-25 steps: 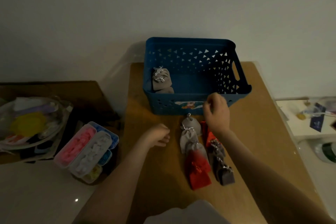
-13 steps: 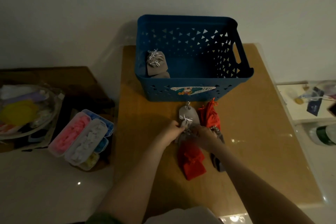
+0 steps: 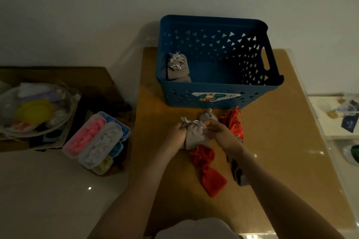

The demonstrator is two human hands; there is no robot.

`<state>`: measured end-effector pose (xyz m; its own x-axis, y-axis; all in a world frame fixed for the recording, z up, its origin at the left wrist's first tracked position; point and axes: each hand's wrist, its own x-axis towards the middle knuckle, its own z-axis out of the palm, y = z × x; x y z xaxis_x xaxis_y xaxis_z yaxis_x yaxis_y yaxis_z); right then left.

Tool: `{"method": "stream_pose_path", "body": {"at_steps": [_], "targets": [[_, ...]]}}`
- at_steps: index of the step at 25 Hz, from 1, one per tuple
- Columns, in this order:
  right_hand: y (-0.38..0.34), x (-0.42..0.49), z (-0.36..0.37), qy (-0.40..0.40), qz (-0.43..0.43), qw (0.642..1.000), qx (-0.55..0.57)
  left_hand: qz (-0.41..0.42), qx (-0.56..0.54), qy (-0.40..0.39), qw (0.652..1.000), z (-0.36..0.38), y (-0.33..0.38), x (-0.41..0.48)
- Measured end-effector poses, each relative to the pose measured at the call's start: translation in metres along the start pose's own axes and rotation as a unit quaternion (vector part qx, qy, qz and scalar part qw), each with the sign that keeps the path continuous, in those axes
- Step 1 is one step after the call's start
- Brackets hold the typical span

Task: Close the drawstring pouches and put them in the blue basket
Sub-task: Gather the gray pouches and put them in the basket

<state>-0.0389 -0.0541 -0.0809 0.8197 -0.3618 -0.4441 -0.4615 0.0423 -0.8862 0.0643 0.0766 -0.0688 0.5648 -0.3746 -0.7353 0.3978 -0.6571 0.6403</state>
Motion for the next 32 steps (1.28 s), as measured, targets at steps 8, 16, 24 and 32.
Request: {"method": "stream_pose_path", "body": {"at_steps": [8, 16, 24, 32], "targets": [[-0.006, 0.012, 0.035, 0.062, -0.016, 0.998, -0.027, -0.029, -0.158, -0.109, 0.981, -0.013, -0.008, -0.008], [0.030, 0.037, 0.004, 0.224, 0.113, 0.936, -0.248, 0.031, -0.030, -0.016, 0.999, -0.020, -0.013, -0.003], [0.031, 0.031, 0.010, -0.013, 0.112, 0.989, 0.093, -0.021, -0.075, 0.048, 0.996, -0.034, -0.005, -0.001], [-0.053, 0.001, 0.010, -0.250, 0.091, 0.919, 0.291, 0.018, -0.147, 0.063, 0.987, -0.064, 0.004, -0.019]]}}
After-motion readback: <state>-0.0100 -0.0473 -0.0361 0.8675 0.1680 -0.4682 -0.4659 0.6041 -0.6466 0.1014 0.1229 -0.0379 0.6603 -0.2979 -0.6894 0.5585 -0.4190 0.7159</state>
